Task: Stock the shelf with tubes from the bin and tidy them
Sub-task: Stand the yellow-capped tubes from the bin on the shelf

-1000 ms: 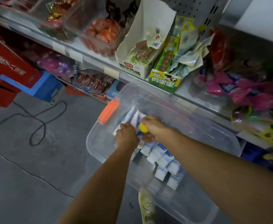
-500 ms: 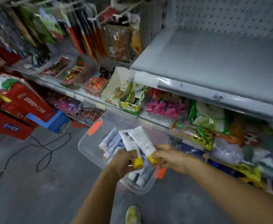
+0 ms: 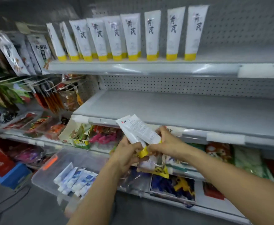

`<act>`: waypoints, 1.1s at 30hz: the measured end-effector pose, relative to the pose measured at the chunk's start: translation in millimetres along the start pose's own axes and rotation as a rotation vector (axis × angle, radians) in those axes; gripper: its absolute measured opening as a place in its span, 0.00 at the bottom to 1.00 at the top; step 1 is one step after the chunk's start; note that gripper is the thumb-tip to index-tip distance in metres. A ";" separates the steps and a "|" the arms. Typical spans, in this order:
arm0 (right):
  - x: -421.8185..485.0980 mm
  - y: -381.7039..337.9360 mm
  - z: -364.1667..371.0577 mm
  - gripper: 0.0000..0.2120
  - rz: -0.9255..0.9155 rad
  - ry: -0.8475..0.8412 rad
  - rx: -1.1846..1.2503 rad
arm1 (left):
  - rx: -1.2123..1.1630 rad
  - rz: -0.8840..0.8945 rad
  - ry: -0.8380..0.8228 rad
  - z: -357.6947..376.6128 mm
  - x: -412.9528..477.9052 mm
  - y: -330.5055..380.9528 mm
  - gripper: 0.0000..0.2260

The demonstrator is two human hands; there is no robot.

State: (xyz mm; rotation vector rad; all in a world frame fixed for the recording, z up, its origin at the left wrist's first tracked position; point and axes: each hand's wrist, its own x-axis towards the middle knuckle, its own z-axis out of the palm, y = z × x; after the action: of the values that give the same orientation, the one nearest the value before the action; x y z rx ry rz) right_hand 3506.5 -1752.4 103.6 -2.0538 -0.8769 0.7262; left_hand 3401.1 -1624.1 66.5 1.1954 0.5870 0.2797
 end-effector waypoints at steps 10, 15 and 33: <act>-35.7 -28.8 -122.0 0.11 -0.204 0.295 -0.022 | 0.248 0.278 -0.158 107.6 2.5 106.4 0.24; -23.8 -48.8 -170.9 0.09 -0.233 0.469 0.014 | 0.249 0.377 -0.228 142.9 23.8 146.0 0.23; 95.3 -55.8 -301.0 0.16 -0.092 0.647 0.021 | 0.295 0.481 -0.170 178.6 98.7 183.4 0.23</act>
State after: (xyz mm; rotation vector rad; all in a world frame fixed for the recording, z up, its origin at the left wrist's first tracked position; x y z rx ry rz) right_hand 3763.6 -1781.0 293.0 -2.0227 -0.5734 0.0001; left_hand 3601.0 -1650.4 252.5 1.6248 0.1870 0.5036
